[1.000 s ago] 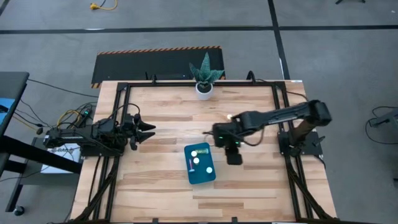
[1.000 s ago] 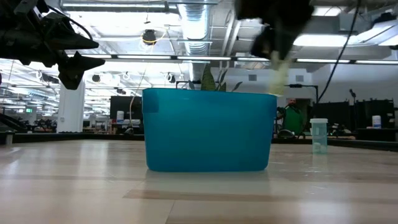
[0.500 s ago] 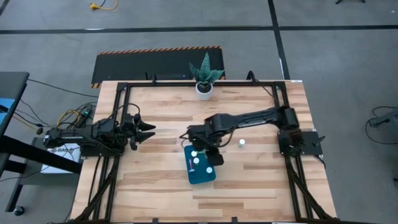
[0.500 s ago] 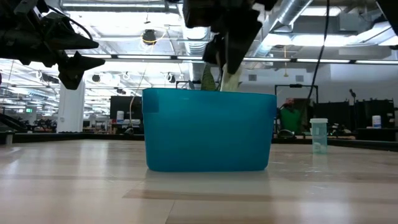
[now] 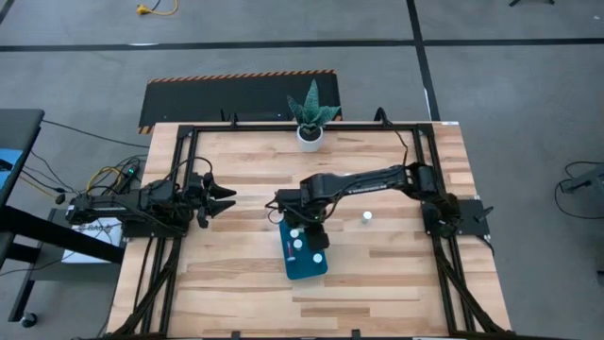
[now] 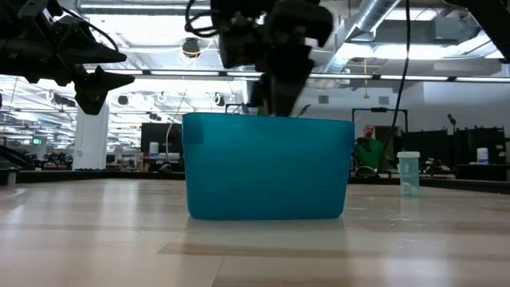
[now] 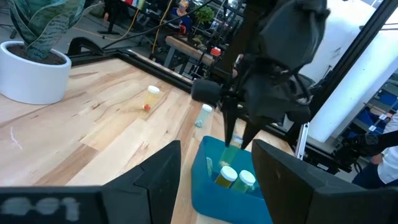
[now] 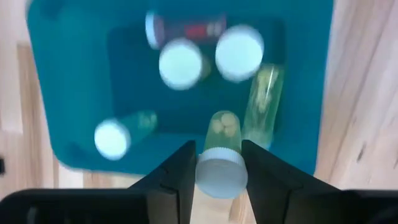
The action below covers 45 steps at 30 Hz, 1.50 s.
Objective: Pick and place pill bottles into a basket
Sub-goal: Put the bottom yellow pill bottle into the blue bin, then put the yellow pill bottle into the blue bin
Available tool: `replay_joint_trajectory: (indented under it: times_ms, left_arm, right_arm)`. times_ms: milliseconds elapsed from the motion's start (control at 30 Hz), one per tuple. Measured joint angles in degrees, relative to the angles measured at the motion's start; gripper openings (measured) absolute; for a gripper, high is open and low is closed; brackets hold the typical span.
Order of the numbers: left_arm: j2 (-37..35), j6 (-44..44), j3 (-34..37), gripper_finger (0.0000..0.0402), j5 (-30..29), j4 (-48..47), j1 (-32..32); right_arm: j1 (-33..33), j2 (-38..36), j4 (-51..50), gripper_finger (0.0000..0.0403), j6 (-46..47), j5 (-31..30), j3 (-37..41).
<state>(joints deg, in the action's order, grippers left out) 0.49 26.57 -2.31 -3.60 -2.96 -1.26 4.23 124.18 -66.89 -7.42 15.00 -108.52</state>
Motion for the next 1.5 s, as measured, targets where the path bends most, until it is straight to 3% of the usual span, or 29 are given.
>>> replay_joint_trajectory:
  times_ms: [433,1133,1267,1500]
  left_arm:
    - [0.0,0.0,0.0,0.0186,0.18,0.0,0.0]
    - [0.0,0.0,0.0,0.0186,0.2,-0.01,-0.01]
    - [0.0,0.0,0.0,0.0186,0.2,-0.02,0.0]
    - [-0.01,0.0,0.01,0.0186,0.2,-0.02,0.0]
  right_arm:
    - [0.0,1.84,1.98,0.0114,1.42,0.01,0.03]
    - [-0.5,1.8,3.71,0.0163,4.44,0.16,-0.2]
    - [-1.31,1.73,0.89,0.0159,4.5,1.67,-5.02]
    - [-4.06,-0.83,-13.02,0.0151,2.08,0.4,-16.72]
